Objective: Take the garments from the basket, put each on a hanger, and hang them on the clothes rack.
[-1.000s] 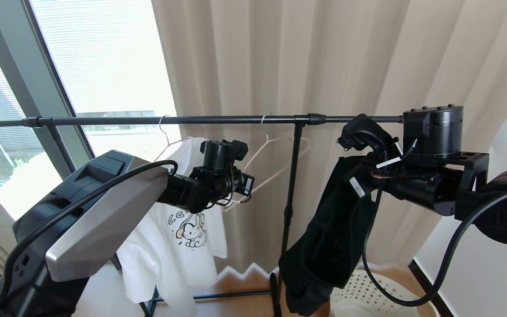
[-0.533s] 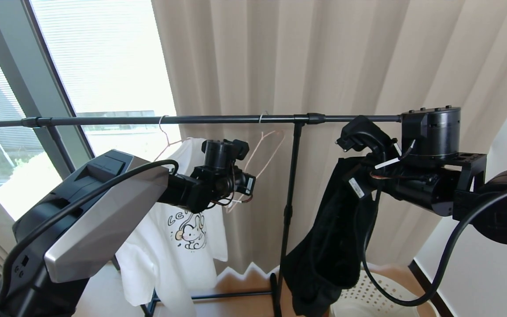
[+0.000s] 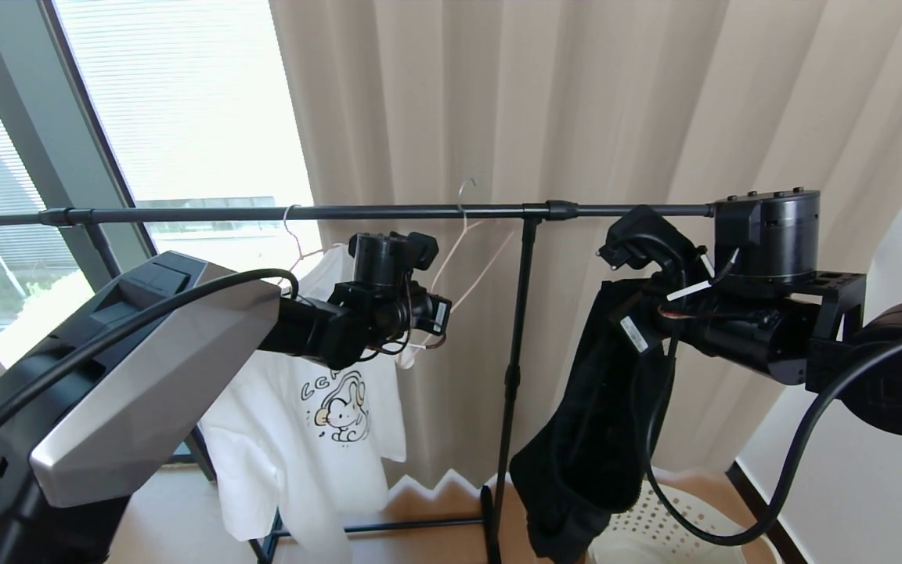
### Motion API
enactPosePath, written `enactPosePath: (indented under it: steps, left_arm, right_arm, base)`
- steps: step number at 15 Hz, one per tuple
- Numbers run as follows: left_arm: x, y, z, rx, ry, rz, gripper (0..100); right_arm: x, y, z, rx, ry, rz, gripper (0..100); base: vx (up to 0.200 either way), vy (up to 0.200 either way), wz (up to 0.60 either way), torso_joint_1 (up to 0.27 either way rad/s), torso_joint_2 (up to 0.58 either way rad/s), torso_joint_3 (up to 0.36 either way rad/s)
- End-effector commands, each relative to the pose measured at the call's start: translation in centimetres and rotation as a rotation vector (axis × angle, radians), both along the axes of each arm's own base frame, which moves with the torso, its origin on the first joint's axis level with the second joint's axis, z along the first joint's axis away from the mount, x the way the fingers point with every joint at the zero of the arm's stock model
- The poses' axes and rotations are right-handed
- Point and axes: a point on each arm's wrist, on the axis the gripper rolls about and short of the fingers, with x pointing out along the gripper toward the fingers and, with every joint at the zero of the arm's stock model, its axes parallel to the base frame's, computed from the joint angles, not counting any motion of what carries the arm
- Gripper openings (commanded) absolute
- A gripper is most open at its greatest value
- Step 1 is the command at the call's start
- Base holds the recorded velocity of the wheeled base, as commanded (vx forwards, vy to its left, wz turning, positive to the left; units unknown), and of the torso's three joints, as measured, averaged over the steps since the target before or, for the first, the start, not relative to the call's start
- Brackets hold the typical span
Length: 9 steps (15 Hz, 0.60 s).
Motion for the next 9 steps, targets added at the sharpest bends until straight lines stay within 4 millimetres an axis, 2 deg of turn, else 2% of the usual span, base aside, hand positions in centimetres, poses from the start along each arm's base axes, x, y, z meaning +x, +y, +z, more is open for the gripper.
enactPosePath:
  steps: [1,5,8,9]
  left_arm:
    - [-0.9,0.4,1.3,-0.004,-0.009,-0.001,0]
    - [-2.7,1.2,2.4,-0.009,-0.022,-0.003,0]
    - [-5.3,2.0,3.2,-0.01,-0.025,-0.014,0]
    - [-6.7,2.3,3.6,-0.008,-0.021,-0.022,0]
  right_arm:
    - [-0.1,0.0,0.1,0.001,-0.003,0.001,0]
    - [-0.2,-0.1,0.2,0.002,-0.006,0.001,0]
    - [-0.3,-0.1,0.2,0.003,-0.007,0.001,0]
    - [-0.4,-0.2,0.4,0.004,-0.01,0.001,0]
  base:
    - [0.0,0.0,0.0,0.0,0.0,0.0]
    - [0.0,0.0,0.0,0.0,0.0,0.0]
    - [0.0,0.0,0.0,0.0,0.0,0.0]
    - [0.0,0.0,0.0,0.0,0.0,0.0]
